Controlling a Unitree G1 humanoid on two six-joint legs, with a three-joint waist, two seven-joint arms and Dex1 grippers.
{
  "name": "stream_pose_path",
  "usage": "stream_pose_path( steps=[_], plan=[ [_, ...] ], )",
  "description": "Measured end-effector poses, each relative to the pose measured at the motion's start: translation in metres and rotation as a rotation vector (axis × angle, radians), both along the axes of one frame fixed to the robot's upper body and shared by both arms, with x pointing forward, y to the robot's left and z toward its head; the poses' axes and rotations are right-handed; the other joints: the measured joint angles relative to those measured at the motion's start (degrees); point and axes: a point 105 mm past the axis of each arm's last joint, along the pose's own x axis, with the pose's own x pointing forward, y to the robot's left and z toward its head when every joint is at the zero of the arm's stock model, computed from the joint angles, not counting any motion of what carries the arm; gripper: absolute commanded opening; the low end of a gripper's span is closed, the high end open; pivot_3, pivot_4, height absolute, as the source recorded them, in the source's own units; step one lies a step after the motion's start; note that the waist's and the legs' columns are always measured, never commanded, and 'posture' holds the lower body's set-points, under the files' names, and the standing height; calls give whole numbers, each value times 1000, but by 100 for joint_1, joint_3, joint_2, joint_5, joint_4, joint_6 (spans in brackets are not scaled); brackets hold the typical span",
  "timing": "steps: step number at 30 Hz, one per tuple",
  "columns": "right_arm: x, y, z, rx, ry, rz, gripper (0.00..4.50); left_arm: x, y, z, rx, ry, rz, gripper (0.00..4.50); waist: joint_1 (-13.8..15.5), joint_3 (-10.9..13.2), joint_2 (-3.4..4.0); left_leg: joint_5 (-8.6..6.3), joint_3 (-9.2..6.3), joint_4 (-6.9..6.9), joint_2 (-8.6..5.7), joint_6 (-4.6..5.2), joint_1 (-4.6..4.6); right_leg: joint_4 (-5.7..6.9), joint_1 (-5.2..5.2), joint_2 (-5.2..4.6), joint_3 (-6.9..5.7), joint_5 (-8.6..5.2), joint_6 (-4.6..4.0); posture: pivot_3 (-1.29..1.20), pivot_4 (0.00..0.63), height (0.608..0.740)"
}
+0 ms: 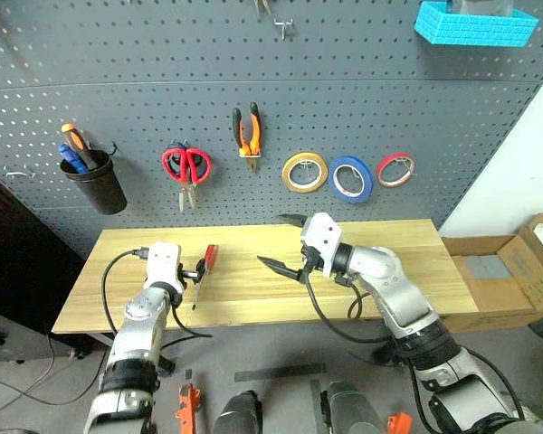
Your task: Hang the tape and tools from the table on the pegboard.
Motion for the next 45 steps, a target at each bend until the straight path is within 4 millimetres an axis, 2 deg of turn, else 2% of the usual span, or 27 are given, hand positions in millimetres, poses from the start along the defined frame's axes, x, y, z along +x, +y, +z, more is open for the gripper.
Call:
stream_pose_path(
  steps=[5, 9, 14, 18, 26, 34, 36, 40, 42, 45],
  plan=[
    [5, 14, 12, 2, -21, 26, 4500, 21, 4, 1, -23, 14, 12, 4424, -8, 117, -10, 0, 2, -2, 1, 2, -5, -3, -7, -1, 1, -2, 2, -188, 234, 740],
    [6, 25, 16, 9, 20, 27, 4500, 34, -5, -1, -88, 64, 3, 4424, -9, 225, -20, -3, 1, -6, -1, 6, -18, -1, -16, 0, -3, 0, 1, -193, 258, 740],
    [7, 24, 11, -12, 58, 16, 4500, 31, -10, -17, -143, 156, 2, 4424, -25, 347, -33, -13, 7, -6, -2, 17, -23, -3, -17, -4, 3, 3, -4, -195, 266, 740],
    [7, 23, 11, -19, 69, 10, 4500, 22, -8, -34, -146, 235, 30, 3574, -25, 427, -43, -14, 2, -6, 1, 17, -25, -2, -21, -3, -1, -3, 6, -195, 270, 740],
    [8, 21, 12, -19, 65, 4, 4500, 29, -4, -24, -151, 219, 62, 781, -12, 463, -50, -14, 4, -6, 3, 16, -27, -3, -20, -9, 1, -12, 21, -194, 255, 740],
    [10, 21, 16, -17, 55, 4, 4500, 30, -2, -22, -131, 217, 64, 778, -14, 468, -54, -15, 3, -6, 1, 15, -29, -5, -21, -9, -2, -12, 22, -187, 221, 740],
    [9, 21, 17, -4, 66, 16, 4500, 31, -2, -18, -80, 213, 31, 778, -13, 467, -54, -15, 2, -6, -1, 15, -32, -4, -23, -9, -3, -12, 22, -183, 212, 740],
    [-2, 26, 32, 46, 68, 89, 4500, 32, -8, -7, -29, 148, -55, 778, -25, 463, -54, -16, 3, -8, 3, 12, -40, -6, -34, -10, 2, -5, 10, -167, 186, 740],
    [-8, 29, 39, 71, 66, 122, 4500, 18, -10, -6, 32, 103, -97, 778, -70, 452, -54, -24, 3, -14, 15, 3, -43, -5, -51, -11, 15, 6, -8, -160, 175, 740],
    [-10, 28, 49, 140, 105, 117, 4500, -20, -6, -9, 180, 76, -88, 778, -103, 436, -70, -27, 4, -22, 41, -1, -71, 8, -109, -11, 26, 9, -13, -130, 149, 740]
  ],
)
